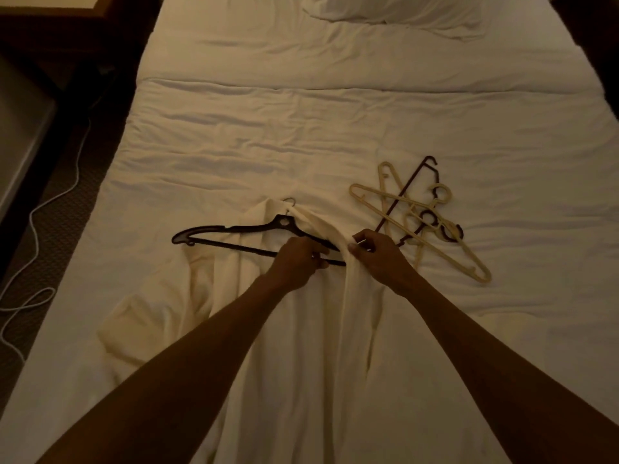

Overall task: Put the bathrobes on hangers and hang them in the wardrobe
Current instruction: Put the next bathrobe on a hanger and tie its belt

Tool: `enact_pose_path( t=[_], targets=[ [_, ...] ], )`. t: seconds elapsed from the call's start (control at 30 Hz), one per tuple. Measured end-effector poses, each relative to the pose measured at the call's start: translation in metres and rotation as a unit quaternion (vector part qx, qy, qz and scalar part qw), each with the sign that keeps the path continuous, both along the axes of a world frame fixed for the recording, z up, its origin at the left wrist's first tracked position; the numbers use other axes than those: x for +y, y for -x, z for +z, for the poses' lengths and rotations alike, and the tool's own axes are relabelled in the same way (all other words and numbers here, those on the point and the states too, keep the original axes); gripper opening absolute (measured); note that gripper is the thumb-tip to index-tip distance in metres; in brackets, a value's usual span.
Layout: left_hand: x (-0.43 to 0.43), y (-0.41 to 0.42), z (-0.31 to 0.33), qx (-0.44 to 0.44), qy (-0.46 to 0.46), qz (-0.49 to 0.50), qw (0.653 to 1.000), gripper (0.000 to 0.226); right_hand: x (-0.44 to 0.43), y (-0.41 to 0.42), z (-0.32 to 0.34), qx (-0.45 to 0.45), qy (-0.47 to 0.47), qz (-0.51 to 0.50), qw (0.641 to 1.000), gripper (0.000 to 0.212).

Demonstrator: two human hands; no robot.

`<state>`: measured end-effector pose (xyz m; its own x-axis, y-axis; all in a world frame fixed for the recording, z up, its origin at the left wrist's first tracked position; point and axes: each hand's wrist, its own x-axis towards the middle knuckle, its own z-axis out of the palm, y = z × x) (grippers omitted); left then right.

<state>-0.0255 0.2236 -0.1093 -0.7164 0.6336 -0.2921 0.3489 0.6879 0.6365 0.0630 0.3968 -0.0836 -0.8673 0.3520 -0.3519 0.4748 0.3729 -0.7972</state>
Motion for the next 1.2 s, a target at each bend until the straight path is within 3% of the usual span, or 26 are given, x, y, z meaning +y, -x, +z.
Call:
enact_pose_path(
  t=[0.1, 0.2, 0.3, 0.47, 0.63, 0.7, 0.77, 0.97, 1.2],
  targets=[
    [-0.022, 0.01, 0.006, 0.058, 0.03, -0.018, 0.998, 0.036, -0.001, -0.004, -0.007, -0.004, 0.001, -0.012, 1.0, 0.019],
    [-0.059, 0.031, 0.016, 0.153, 0.175, -0.072, 0.97, 0.037, -0.014, -0.002, -0.011, 0.013, -0.011, -0.024, 1.0, 0.02],
    [-0.086, 0.043, 0.02, 0.157, 0.256, -0.075, 0.951, 0.027, -0.031, 0.006, -0.014, 0.03, -0.012, -0.033, 0.999, 0.016],
    [-0.051, 0.023, 0.009, 0.077, 0.089, -0.003, 0.993, 0.019, -0.048, 0.015, -0.021, 0.047, -0.036, -0.02, 0.998, 0.009],
    [-0.049, 0.007, 0.005, 0.054, 0.032, 0.035, 0.997, 0.027, -0.049, 0.017, -0.024, 0.01, -0.092, 0.005, 0.996, 0.024],
    [-0.071, 0.001, 0.016, 0.147, 0.029, 0.035, 0.988, 0.03, -0.059, 0.018, -0.025, 0.035, -0.153, 0.033, 0.987, 0.03],
    [-0.097, -0.009, 0.031, 0.217, 0.027, 0.048, 0.975, 0.03, -0.078, 0.023, -0.024, 0.054, -0.146, 0.061, 0.986, 0.026],
    [-0.144, -0.036, 0.028, 0.09, 0.192, 0.032, 0.977, 0.052, -0.123, 0.051, -0.032, 0.011, -0.032, 0.09, 0.995, 0.023],
    [-0.15, -0.031, 0.02, 0.045, 0.148, 0.121, 0.981, 0.028, -0.129, 0.06, -0.033, 0.004, -0.039, 0.148, 0.988, 0.024]
  ],
)
